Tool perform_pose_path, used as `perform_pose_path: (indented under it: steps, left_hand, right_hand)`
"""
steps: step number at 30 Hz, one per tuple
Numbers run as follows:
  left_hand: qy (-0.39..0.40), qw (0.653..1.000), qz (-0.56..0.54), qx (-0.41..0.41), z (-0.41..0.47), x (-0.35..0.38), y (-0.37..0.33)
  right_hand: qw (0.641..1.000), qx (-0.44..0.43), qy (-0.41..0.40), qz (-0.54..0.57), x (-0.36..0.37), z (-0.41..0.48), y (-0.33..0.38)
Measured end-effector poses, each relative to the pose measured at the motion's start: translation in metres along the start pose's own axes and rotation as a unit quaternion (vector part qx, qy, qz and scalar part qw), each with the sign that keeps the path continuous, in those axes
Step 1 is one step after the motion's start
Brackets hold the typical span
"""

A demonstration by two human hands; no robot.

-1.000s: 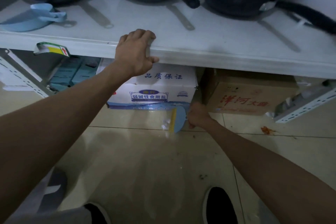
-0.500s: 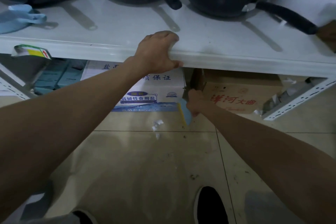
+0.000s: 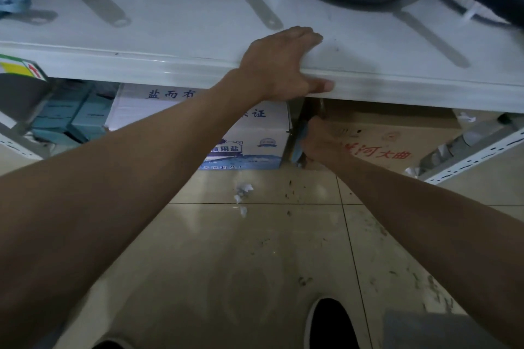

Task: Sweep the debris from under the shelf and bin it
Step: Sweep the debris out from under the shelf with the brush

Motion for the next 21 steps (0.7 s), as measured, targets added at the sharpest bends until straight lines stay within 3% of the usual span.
perform_pose_path:
  steps: [12, 21]
  left_hand:
    - [0.008, 1.000, 0.021, 0.009, 0.002, 0.007, 0.008]
    - [-0.053, 0.995, 0.069, 0.038, 0.002, 0.010, 0.007]
  right_hand:
    - [0.999, -0.005, -0.045, -0.009, 0.011, 0.023, 0.011]
    - [0.993, 0.013, -0.072, 0.088, 0.044, 0.042, 0.000]
Point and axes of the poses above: each hand's wrist, its own z-axis towards the middle knuckle, its own x-axis out of the palm, y = z × x, the point moved 5 cm from there along z, towards the middle knuckle, and after that the axes turned 6 degrees about -y, right-handed, at the moved point
